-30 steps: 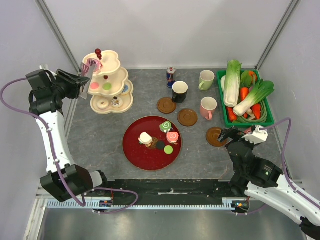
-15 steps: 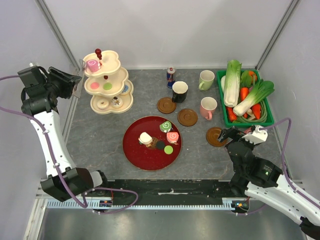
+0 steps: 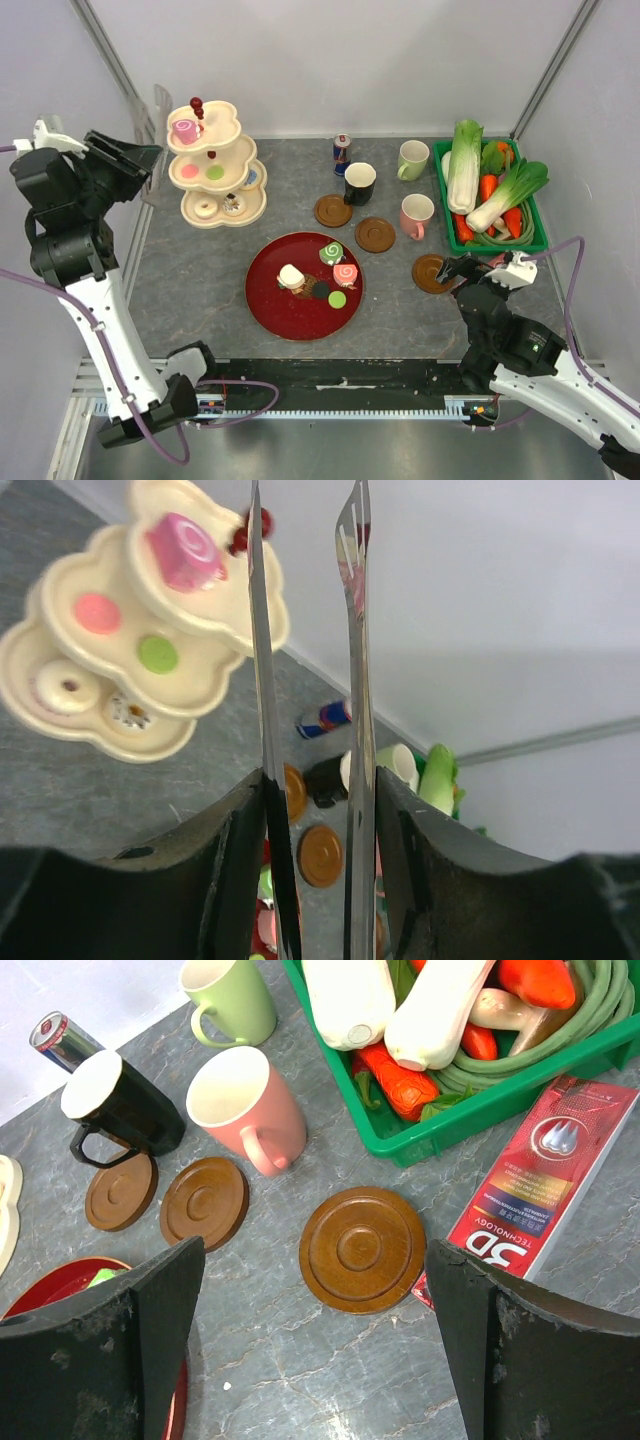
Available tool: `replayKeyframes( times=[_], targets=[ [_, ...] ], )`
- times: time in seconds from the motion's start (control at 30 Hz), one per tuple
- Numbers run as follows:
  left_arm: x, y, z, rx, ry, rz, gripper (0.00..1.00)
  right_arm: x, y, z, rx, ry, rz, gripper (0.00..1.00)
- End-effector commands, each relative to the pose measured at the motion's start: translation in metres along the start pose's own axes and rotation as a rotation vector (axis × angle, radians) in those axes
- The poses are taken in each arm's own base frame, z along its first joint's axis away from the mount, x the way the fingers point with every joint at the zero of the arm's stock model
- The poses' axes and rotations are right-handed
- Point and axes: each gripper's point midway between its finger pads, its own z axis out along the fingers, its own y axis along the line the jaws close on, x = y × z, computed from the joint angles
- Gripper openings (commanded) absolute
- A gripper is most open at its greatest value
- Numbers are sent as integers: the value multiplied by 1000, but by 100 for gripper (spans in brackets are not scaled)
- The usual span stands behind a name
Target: Serve the afternoon tea
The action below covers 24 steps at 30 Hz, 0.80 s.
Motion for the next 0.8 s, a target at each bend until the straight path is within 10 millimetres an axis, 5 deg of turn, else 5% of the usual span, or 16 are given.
replayKeyframes(
  times=[0.0,0.17,0.27,0.53,0.77],
  targets=[
    [40,-42,-1,198,127,73,52,-7,-2,1,22,-35,32,98],
    [133,-85,6,293,333,153,52,-5,-3,3,40,-32,9,98],
    [176,-89,4,315,423,187,51,-4,-3,3,42,-28,7,98],
    [298,-48,-34,302,715,306,51,1,-3,5,54,-20,-17,98],
    [358,-1,-79,248,916,351,51,5,-3,7,59,-10,-36,98]
  ],
)
